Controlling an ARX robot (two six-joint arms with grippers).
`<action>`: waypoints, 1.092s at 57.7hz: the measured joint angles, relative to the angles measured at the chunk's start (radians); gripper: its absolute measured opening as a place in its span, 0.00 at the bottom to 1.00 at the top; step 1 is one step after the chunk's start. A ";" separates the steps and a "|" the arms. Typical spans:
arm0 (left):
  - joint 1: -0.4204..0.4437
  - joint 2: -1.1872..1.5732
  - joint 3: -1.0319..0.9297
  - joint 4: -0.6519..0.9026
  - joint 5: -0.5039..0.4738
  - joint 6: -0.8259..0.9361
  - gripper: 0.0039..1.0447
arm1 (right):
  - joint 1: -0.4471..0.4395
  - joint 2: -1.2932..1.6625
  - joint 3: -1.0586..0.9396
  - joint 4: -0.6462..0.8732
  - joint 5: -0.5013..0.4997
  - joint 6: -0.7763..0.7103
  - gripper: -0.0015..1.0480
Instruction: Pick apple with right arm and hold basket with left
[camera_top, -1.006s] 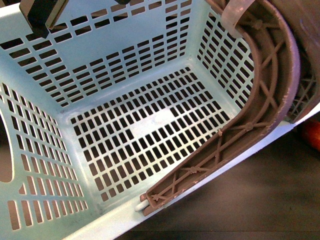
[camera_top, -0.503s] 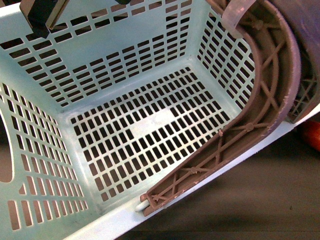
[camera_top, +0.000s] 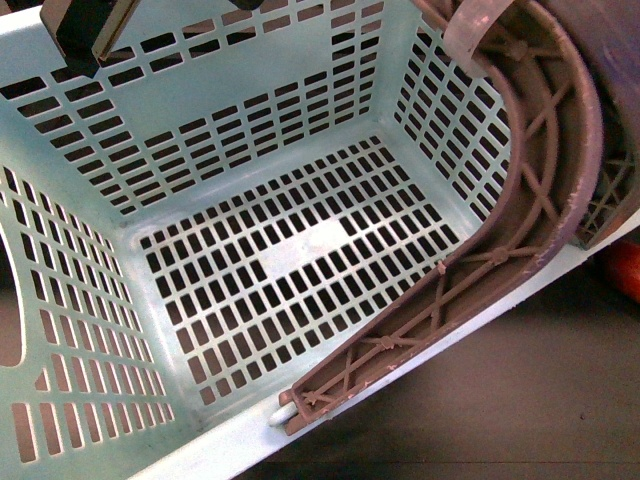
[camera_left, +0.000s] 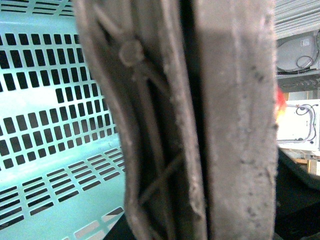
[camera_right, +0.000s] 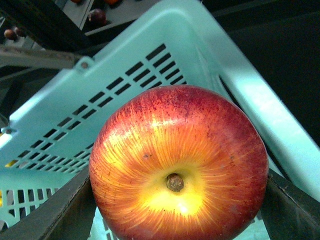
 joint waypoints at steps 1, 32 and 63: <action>0.000 0.000 0.000 0.000 0.000 0.000 0.14 | 0.002 0.000 -0.003 0.002 -0.001 0.001 0.76; 0.000 0.001 0.000 0.000 -0.003 -0.002 0.14 | -0.117 -0.048 -0.031 0.187 0.145 0.082 0.92; 0.000 0.000 0.000 0.000 -0.006 0.003 0.14 | -0.286 -0.144 -0.242 0.504 0.141 -0.293 0.67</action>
